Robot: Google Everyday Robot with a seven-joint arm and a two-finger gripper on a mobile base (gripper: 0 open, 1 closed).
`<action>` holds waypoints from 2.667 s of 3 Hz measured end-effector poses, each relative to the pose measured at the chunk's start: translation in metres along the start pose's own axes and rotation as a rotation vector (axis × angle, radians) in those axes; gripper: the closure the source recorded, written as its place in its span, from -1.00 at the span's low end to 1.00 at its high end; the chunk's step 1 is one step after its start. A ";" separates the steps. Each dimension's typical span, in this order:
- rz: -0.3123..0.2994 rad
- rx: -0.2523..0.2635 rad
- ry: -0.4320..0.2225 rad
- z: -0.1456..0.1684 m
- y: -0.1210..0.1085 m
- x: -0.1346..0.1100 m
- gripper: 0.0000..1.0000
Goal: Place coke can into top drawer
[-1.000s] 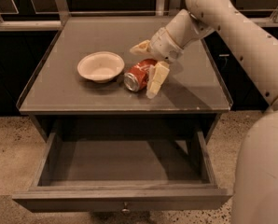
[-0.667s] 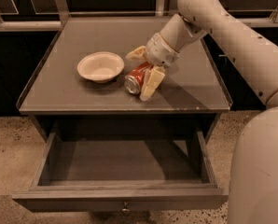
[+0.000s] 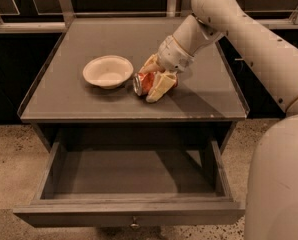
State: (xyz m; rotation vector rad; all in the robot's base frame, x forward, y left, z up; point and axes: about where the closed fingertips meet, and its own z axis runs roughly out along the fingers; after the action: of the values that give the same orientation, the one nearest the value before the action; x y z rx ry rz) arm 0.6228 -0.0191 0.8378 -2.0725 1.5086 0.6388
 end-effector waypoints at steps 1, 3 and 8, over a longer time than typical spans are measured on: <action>0.000 0.000 0.000 0.000 0.000 0.000 0.76; 0.035 0.024 -0.044 -0.020 0.024 -0.022 1.00; 0.509 0.250 0.055 -0.021 0.224 0.029 1.00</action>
Offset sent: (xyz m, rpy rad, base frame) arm -0.0088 0.0169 0.0175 0.1233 0.0140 0.0719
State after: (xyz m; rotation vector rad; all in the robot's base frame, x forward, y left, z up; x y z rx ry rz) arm 0.4179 -0.1130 0.8100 -1.5363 2.0551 0.5378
